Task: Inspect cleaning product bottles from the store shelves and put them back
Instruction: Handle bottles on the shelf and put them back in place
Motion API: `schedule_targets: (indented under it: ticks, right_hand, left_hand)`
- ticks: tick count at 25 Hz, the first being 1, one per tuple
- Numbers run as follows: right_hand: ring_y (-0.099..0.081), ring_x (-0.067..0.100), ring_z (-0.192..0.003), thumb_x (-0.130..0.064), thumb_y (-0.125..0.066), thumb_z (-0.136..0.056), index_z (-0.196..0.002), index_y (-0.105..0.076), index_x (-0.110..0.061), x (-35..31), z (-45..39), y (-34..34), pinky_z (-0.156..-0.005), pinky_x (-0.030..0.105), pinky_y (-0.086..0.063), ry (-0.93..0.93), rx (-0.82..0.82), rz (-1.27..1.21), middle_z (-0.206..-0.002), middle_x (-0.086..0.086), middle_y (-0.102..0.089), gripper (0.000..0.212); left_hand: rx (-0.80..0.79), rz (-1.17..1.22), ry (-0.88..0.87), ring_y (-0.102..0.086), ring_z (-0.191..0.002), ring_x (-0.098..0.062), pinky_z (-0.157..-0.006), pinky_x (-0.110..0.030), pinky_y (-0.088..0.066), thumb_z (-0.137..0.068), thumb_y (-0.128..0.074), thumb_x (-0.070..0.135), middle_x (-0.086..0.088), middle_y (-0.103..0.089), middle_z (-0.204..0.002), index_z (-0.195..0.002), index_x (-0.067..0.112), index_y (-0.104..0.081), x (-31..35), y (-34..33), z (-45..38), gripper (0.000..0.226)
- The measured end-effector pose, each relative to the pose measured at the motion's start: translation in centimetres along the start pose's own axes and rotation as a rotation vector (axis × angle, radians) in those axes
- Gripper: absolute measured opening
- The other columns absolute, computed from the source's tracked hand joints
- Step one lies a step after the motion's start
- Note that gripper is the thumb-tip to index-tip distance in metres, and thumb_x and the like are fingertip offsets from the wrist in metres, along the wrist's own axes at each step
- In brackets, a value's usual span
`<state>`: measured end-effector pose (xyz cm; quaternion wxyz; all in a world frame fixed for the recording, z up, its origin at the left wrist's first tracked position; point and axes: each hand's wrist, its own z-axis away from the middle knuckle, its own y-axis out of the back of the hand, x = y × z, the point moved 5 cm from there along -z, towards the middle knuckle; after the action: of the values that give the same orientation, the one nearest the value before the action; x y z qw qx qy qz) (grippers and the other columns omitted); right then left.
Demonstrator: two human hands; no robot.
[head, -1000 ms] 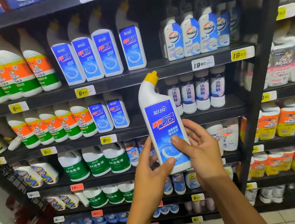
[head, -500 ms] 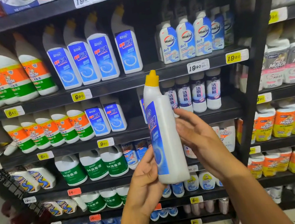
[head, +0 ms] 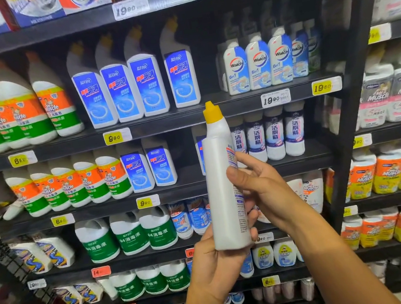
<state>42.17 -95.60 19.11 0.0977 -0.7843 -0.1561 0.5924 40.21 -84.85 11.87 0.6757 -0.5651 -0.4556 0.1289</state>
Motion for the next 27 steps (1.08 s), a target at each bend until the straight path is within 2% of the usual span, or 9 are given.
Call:
schedule_targets:
  ticks: [2, 4, 6, 8, 12, 15, 19, 22, 27]
  right_hand:
    - [-0.072, 0.020, -0.080, -0.020, -0.073, -0.079, -0.132, -0.057, -0.013, 0.4, -0.7, -0.5, -0.068, 0.027, -0.057, -0.006, 0.003, -0.007, -0.100, 0.011, -0.075, 0.056]
    - [-0.071, 0.018, -0.077, -0.021, -0.070, -0.081, -0.132, -0.058, -0.013, 0.6, -1.2, -1.2, -0.067, 0.025, -0.056, -0.026, -0.029, -0.023, -0.100, 0.009, -0.075, 0.052]
    - [-0.069, 0.015, -0.075, -0.024, -0.066, -0.085, -0.131, -0.059, -0.013, 0.8, -1.7, -1.9, -0.064, 0.022, -0.054, -0.048, -0.049, -0.033, -0.099, 0.006, -0.074, 0.048]
    - [-0.070, 0.015, -0.085, -0.026, -0.068, -0.087, -0.129, -0.061, -0.016, 0.7, -2.3, -2.0, -0.070, 0.023, -0.055, -0.034, -0.019, 0.011, -0.103, 0.003, -0.074, 0.043]
    - [-0.072, 0.017, -0.094, -0.024, -0.069, -0.089, -0.125, -0.065, -0.017, 0.5, -3.4, -3.0, -0.071, 0.024, -0.056, -0.001, 0.014, 0.121, -0.108, 0.004, -0.075, 0.037]
    - [-0.072, 0.028, -0.101, -0.016, -0.063, -0.093, -0.127, -0.061, -0.011, 1.7, -4.3, -4.0, -0.080, 0.036, -0.059, -0.038, 0.043, 0.143, -0.112, 0.011, -0.074, 0.033]
    - [-0.069, 0.034, -0.107, -0.016, -0.062, -0.093, -0.121, -0.064, -0.014, 2.9, -4.9, -4.7, -0.094, 0.051, -0.052, -0.072, 0.069, 0.146, -0.114, 0.012, -0.073, 0.028]
    - [-0.071, 0.029, -0.103, -0.021, -0.067, -0.085, -0.120, -0.062, -0.013, 3.5, -5.2, -5.5, -0.087, 0.044, -0.057, -0.061, 0.037, 0.131, -0.113, 0.012, -0.073, 0.037]
    - [-0.072, 0.026, -0.100, -0.024, -0.076, -0.080, -0.119, -0.061, -0.015, 3.8, -6.1, -7.0, -0.076, 0.032, -0.058, -0.011, 0.018, 0.150, -0.111, 0.011, -0.074, 0.043]
  left_hand:
    - [-0.040, 0.040, 0.034, -0.066, -0.101, -0.049, -0.077, -0.046, -0.059, -0.057, -0.087, -0.008, -0.038, -0.058, -0.124, -0.119, -0.010, -0.064, 0.7, 0.2, 0.2, 0.067]
    - [-0.057, 0.003, 0.017, -0.067, -0.096, -0.047, -0.077, -0.047, -0.059, -0.057, -0.086, -0.007, -0.038, -0.061, -0.118, -0.118, -0.010, -0.064, 1.7, 0.7, 0.4, 0.065]
    - [-0.057, -0.075, -0.042, -0.068, -0.096, -0.044, -0.077, -0.047, -0.059, -0.058, -0.088, -0.001, -0.035, -0.063, -0.117, -0.118, -0.008, -0.065, 3.3, 1.1, 0.6, 0.065]
    - [-0.040, -0.165, -0.128, -0.070, -0.101, -0.038, -0.077, -0.044, -0.059, -0.058, -0.091, 0.008, -0.028, -0.067, -0.118, -0.117, -0.005, -0.067, 5.4, 1.4, 0.6, 0.064]
    - [0.202, -0.503, -0.295, -0.070, -0.103, -0.029, -0.076, -0.036, -0.060, -0.069, -0.084, 0.011, -0.019, -0.070, -0.119, -0.124, -0.002, -0.061, 9.7, 3.2, 1.0, 0.061]
    - [0.296, -0.678, -0.392, -0.072, -0.101, -0.025, -0.079, -0.034, -0.057, -0.067, -0.078, 0.018, -0.011, -0.074, -0.112, -0.117, 0.008, -0.065, 11.0, 3.9, 1.6, 0.053]
    - [0.339, -0.791, -0.486, -0.073, -0.098, -0.017, -0.070, -0.020, -0.057, -0.062, -0.080, 0.018, -0.002, -0.076, -0.106, -0.114, 0.015, -0.067, 12.3, 4.3, 2.5, 0.054]
    - [0.348, -0.853, -0.499, -0.072, -0.097, -0.016, -0.068, -0.021, -0.056, -0.063, -0.081, 0.013, 0.003, -0.075, -0.104, -0.112, 0.018, -0.067, 13.2, 4.7, 2.9, 0.051]
    - [0.390, -0.981, -0.526, -0.071, -0.092, -0.007, -0.067, -0.024, -0.058, -0.066, -0.081, -0.013, 0.009, -0.074, -0.096, -0.104, 0.023, -0.067, 15.1, 5.3, 3.3, 0.055]
